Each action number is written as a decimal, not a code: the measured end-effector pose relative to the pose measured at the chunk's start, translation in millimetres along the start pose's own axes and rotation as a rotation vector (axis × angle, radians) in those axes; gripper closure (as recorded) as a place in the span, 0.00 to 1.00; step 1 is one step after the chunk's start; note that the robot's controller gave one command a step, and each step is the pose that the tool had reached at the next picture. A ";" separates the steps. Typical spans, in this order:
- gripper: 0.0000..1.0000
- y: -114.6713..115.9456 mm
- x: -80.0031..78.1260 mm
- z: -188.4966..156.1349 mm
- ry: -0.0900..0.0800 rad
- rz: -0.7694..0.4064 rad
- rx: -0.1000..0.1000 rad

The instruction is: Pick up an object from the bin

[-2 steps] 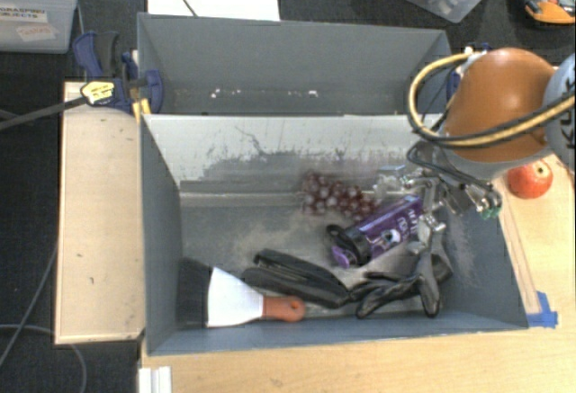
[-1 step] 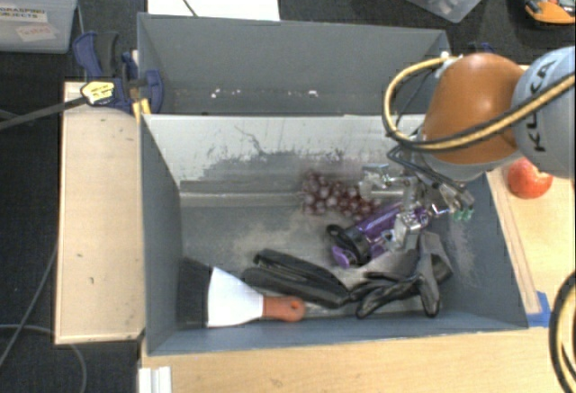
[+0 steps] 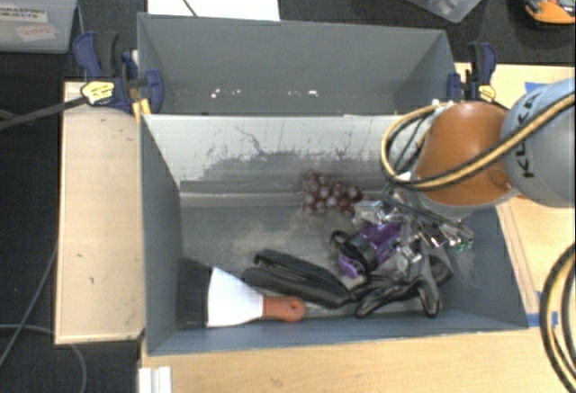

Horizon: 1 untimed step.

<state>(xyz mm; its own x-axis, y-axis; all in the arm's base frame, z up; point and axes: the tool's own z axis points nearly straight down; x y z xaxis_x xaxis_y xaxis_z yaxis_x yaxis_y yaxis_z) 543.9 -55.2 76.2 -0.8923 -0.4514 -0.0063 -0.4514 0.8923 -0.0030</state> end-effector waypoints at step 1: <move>0.00 -5.2 -27.7 -1.4 0.000 0.232 -0.002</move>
Offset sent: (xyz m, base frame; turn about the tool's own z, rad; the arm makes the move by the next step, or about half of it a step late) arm 0.0089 0.0011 0.0029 0.0523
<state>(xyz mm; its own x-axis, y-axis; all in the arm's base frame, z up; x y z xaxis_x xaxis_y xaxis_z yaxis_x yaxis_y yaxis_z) 571.0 -47.3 77.7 -0.9723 -0.2338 -0.0069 -0.2338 0.9723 0.0001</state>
